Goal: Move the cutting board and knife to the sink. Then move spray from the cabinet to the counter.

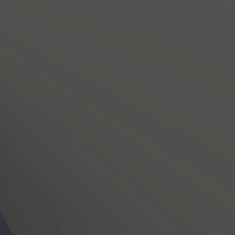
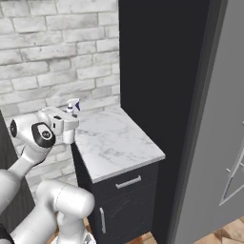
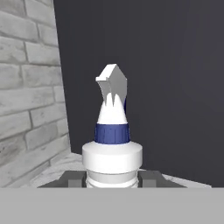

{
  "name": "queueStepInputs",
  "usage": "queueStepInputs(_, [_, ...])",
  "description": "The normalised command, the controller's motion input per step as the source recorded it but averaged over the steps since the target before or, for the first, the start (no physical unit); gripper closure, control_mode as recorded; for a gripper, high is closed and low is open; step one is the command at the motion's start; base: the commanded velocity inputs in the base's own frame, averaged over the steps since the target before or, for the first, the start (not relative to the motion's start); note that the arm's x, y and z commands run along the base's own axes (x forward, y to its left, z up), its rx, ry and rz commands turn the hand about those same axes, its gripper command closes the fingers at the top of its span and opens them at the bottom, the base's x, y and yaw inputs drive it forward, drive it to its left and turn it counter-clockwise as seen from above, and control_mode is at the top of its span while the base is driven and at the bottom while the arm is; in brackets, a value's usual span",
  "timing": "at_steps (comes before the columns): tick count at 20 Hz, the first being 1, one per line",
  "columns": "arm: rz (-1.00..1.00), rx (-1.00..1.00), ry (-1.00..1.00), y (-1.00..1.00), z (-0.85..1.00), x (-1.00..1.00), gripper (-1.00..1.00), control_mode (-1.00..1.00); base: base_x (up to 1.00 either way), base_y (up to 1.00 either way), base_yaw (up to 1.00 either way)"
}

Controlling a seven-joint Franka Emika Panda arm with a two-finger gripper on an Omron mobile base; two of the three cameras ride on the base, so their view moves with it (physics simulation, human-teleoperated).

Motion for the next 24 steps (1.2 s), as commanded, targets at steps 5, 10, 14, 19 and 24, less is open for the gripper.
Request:
queueStepInputs(5, [-0.07,0.00,-0.12,0.08,-0.25,0.00,1.00,-1.00,0.00,0.00,0.00])
queueStepInputs(10, [-0.08,0.00,-0.12,0.01,-0.34,0.03,1.00,-1.00,0.00,0.00,0.00])
queueStepInputs(14, [-0.06,0.00,-0.01,0.00,-0.17,0.09,1.00,-1.00,0.00,0.00,0.00])
queueStepInputs(19, [-0.04,0.00,0.00,0.01,-0.03,0.11,1.00,-1.00,0.00,0.00,0.00])
queueStepInputs(24, [-0.03,0.00,0.00,0.03,0.00,0.01,1.00,-1.00,0.00,0.00,0.00])
